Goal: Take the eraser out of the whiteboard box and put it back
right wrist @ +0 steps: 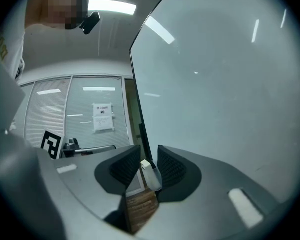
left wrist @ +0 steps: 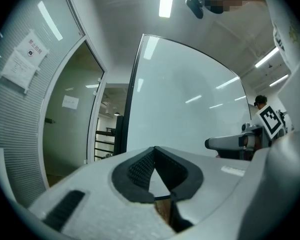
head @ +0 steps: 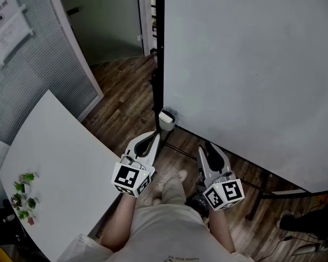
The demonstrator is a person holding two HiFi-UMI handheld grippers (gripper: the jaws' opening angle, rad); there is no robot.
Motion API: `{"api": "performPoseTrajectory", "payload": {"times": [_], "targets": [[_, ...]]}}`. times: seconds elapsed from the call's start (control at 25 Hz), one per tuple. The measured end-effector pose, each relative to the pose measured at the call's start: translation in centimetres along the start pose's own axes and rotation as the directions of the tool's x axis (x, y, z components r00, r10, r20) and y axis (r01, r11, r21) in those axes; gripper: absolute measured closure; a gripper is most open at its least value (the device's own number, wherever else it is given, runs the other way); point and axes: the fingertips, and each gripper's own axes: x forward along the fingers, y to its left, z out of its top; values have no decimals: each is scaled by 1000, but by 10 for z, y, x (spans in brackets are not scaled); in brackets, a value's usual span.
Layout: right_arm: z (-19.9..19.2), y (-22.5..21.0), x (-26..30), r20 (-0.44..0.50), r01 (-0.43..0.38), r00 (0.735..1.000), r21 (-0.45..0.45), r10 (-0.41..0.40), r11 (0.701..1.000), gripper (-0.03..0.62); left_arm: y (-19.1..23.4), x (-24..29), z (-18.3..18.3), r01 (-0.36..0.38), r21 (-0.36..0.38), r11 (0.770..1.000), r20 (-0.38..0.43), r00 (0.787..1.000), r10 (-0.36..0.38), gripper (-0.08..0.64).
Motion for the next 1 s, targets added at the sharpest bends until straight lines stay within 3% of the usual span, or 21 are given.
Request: {"api": "performPoseTrajectory", "payload": {"times": [0.24,0.44,1.0], "targets": [[0,-1,-4,-17,33,999,-31,-34,999,577,-4,-3,0,29,-22,999,-23,999,-30,555],[-4,-2,-3,-49,51,997,-44,-53,998,580,-5,0,-8,34,-19,999,-60,998,-35,555],[-12,-3,6,-98,58,993,-79,-65,995,580,6,2,-9,28,-34,999,-60,998,-30,555]]}}
